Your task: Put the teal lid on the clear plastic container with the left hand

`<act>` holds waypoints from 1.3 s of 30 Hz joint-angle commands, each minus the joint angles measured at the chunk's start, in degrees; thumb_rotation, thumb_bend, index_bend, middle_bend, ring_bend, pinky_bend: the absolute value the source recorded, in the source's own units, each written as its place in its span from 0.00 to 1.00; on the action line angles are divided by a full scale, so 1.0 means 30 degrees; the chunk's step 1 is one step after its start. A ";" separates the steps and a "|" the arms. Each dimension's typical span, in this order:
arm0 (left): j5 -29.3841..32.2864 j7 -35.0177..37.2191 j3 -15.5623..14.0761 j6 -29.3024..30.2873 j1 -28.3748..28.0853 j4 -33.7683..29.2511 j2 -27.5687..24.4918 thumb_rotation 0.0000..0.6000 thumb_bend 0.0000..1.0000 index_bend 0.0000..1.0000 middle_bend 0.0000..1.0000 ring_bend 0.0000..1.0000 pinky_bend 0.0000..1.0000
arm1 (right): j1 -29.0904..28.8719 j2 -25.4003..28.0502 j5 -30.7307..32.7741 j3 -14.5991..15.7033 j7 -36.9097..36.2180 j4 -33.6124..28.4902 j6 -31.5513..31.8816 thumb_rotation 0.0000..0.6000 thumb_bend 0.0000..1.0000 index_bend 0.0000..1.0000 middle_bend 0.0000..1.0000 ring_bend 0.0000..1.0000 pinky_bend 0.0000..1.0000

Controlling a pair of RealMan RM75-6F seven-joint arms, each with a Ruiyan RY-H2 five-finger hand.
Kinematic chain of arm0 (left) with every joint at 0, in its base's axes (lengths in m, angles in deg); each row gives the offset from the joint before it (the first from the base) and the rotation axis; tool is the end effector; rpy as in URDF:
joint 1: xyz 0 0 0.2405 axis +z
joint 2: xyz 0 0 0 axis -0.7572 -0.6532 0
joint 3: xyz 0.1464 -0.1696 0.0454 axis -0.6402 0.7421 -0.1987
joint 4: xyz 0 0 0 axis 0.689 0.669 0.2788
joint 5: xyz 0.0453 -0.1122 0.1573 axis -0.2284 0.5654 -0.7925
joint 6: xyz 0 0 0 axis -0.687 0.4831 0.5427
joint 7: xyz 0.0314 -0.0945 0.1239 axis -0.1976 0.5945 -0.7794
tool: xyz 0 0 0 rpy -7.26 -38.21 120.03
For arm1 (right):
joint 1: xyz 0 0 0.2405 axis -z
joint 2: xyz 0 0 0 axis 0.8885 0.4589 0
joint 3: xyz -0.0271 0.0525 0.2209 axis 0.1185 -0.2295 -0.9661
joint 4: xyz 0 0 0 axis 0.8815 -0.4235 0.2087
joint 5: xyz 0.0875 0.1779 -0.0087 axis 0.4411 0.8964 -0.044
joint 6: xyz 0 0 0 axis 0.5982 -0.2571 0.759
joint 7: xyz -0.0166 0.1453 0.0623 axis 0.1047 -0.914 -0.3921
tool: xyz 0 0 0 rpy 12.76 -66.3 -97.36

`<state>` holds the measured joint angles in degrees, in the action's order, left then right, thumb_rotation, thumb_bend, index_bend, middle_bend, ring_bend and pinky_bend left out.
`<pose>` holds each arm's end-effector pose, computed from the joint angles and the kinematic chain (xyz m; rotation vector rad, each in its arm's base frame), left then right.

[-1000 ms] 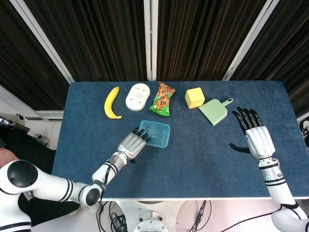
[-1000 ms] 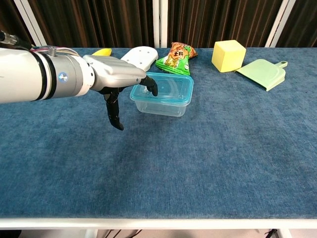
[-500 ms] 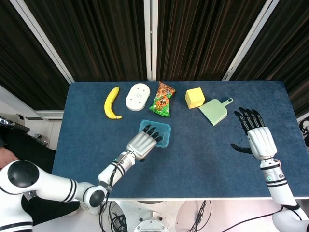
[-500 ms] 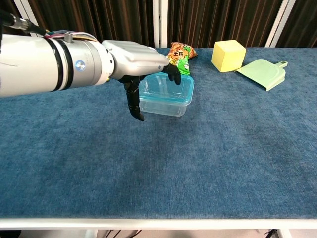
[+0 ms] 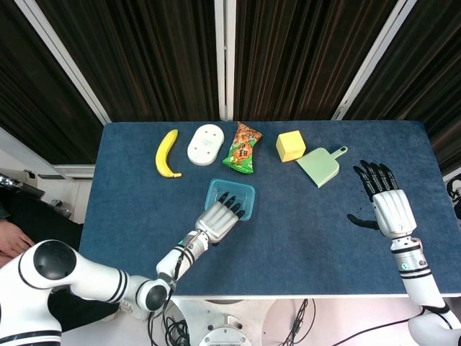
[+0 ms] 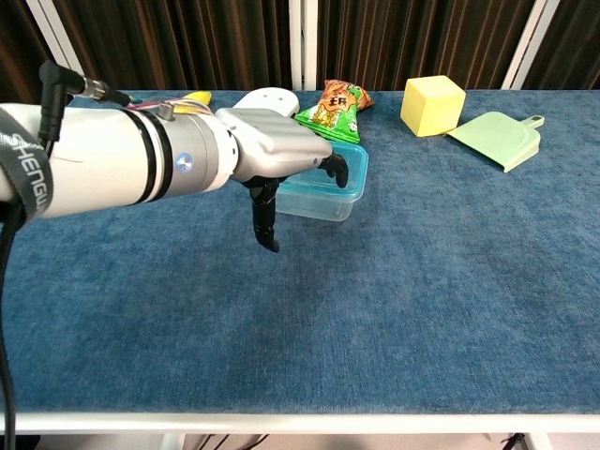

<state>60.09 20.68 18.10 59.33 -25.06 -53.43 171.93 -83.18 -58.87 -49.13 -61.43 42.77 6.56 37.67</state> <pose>-0.0069 0.2990 -0.0728 -2.2869 -0.6298 -0.6150 -0.2483 -0.2884 0.1291 1.5168 -0.7868 1.1087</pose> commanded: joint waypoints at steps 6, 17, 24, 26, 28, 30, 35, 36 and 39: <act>-0.0307 -0.0425 -0.0236 0.0309 0.0252 0.0306 0.0475 1.00 0.04 0.18 0.13 0.00 0.00 | 0.0003 -0.0029 0.0010 0.0000 0.0036 -0.0017 -0.0027 1.00 0.01 0.00 0.00 0.00 0.00; -0.1265 0.0184 0.0225 0.0611 0.0959 -0.0157 0.0109 1.00 0.04 0.18 0.14 0.00 0.00 | 0.0085 0.0101 0.0056 -0.0063 0.0208 -0.0294 0.0089 1.00 0.01 0.00 0.00 0.00 0.00; -0.3891 0.5412 0.1516 0.1150 0.3561 -0.2218 -0.3417 1.00 0.03 0.18 0.14 0.00 0.00 | 0.0124 0.0715 0.0493 0.0039 -0.0473 -0.0486 -0.0691 1.00 0.01 0.00 0.00 0.00 0.00; -0.5035 0.7557 0.1680 0.1840 0.4919 -0.2386 -0.4557 1.00 0.03 0.18 0.14 0.00 0.00 | 0.0074 0.1100 0.0656 0.0171 -0.0854 -0.0578 -0.1280 1.00 0.01 0.00 0.00 0.00 0.00; -0.6202 0.9378 0.1547 0.2904 0.6399 -0.2188 -0.5499 1.00 0.03 0.18 0.14 0.00 0.01 | 0.0043 0.1442 0.0761 0.0290 -0.1324 -0.0646 -0.1756 1.00 0.01 0.00 0.00 0.00 0.00; -0.7399 1.0678 0.1181 0.3993 0.7699 -0.1604 -0.6104 1.00 0.03 0.18 0.14 0.00 0.01 | 0.0088 0.1654 0.0785 0.0365 -0.1815 -0.0632 -0.1924 1.00 0.02 0.00 0.00 0.00 0.00; -1.0274 1.3819 -0.0080 0.7952 1.1642 0.1650 -0.6531 1.00 0.02 0.18 0.13 0.00 0.00 | 0.0757 0.2072 0.0743 0.0526 -0.3136 -0.0431 -0.1232 1.00 0.02 0.00 0.00 0.00 0.00; -1.0613 1.4091 -0.0366 0.8552 1.2301 0.2251 -0.6547 1.00 0.02 0.18 0.13 0.00 0.00 | 0.0937 0.2136 0.0750 0.0569 -0.3245 -0.0434 -0.1032 1.00 0.03 0.00 0.00 0.00 0.00; -1.1109 1.4380 -0.1304 1.0165 1.4522 0.3416 -0.6832 1.00 0.02 0.18 0.13 0.00 0.00 | 0.1722 0.2391 0.0747 0.0699 -0.3719 -0.0591 -0.0051 1.00 0.03 0.00 0.00 0.00 0.00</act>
<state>30.30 60.78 17.36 85.09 12.64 -47.10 153.15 -79.24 -52.26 -46.91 -59.65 32.48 4.98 36.13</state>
